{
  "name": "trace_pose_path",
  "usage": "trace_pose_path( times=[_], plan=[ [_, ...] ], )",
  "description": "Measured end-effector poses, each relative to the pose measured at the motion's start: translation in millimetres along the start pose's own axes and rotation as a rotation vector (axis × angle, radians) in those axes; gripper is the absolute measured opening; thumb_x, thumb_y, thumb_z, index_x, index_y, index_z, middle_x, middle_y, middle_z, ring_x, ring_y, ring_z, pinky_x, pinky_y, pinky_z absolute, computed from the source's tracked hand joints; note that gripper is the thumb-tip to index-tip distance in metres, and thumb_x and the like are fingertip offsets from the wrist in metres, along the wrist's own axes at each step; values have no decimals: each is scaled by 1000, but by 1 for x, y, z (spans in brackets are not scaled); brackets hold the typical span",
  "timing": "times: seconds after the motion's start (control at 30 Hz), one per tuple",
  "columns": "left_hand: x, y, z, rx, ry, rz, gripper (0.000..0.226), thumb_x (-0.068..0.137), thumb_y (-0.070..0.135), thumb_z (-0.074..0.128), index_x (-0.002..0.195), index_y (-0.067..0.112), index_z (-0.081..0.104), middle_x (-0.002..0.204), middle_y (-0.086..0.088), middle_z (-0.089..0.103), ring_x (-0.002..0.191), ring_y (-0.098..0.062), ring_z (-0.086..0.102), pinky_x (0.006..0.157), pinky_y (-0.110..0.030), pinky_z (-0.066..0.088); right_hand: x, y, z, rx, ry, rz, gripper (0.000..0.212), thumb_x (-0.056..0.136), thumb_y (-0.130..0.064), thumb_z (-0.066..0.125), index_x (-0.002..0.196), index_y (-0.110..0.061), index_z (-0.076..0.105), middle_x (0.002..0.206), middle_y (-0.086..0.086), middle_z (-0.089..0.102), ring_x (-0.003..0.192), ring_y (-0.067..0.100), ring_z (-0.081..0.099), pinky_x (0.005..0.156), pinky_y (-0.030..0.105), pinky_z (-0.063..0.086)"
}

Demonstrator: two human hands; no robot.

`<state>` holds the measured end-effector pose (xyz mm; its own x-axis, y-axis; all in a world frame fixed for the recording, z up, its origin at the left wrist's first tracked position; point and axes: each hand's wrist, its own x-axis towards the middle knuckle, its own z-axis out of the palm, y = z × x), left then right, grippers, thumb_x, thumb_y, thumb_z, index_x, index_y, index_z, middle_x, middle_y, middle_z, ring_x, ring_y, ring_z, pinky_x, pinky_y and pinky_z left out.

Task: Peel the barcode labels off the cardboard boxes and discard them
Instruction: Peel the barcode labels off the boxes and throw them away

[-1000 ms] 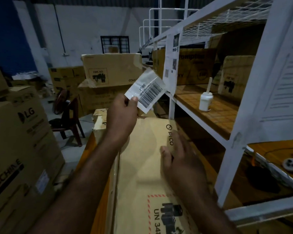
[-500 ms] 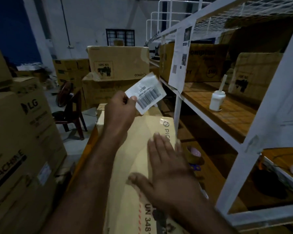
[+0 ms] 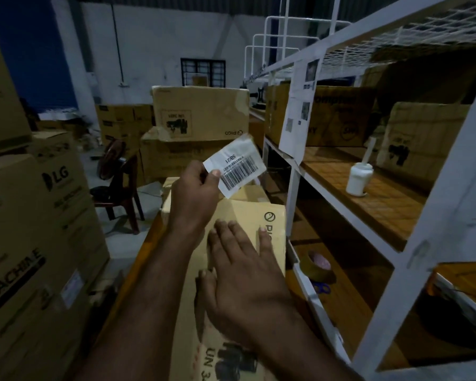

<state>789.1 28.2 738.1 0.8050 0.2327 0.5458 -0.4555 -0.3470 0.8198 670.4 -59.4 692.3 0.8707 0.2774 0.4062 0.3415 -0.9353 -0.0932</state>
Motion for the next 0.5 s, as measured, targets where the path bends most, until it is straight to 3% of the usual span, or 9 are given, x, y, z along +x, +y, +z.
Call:
trace_pose_path(
  times=[0.17,0.2,0.3,0.33,0.37,0.47,0.5],
  plan=[
    [-2,-6,4,86,-21,60,16,98,29,54,101,14,60,90,3,67,82,-10,66,60,-25,51,18,5,0,-50,2,-14,67,97,-47,20,155,-15,9,163,3,2,150,18,-8,117,53,-11],
    [-2,-9,4,95,-11,64,17,98,29,53,100,14,59,90,3,67,81,-10,67,60,-26,52,10,7,4,-44,2,-26,67,96,-47,22,154,-14,15,163,5,7,150,19,-3,117,53,-8],
    [0,-13,7,47,13,12,16,99,29,52,100,14,58,93,2,68,82,-9,68,56,-24,50,-21,9,9,-53,-10,10,69,88,-53,37,138,-7,52,150,12,41,141,26,37,109,55,18],
    [1,-11,9,35,10,-12,16,100,30,52,101,15,57,94,1,67,83,-9,67,55,-21,47,-26,11,9,-66,-2,35,71,86,-56,39,135,-7,55,148,12,44,139,27,40,107,56,21],
    [2,-9,12,26,3,-31,16,100,30,51,101,16,57,95,1,67,84,-9,66,55,-20,44,-26,14,8,-69,-40,71,76,86,-61,36,139,-8,50,152,12,39,142,27,34,109,57,18],
    [-1,0,18,0,-26,-27,15,100,32,51,99,17,56,93,3,66,83,-8,65,57,-22,45,-6,20,-2,-139,-73,160,97,84,-76,13,154,-9,2,161,12,-11,148,27,-16,114,60,-9],
    [-3,1,18,5,-33,-13,16,100,33,50,99,17,55,92,4,66,82,-7,65,57,-23,46,4,21,-4,-167,-65,159,100,82,-77,9,153,-8,-5,160,14,-16,146,28,-22,114,59,-12]
  ],
)
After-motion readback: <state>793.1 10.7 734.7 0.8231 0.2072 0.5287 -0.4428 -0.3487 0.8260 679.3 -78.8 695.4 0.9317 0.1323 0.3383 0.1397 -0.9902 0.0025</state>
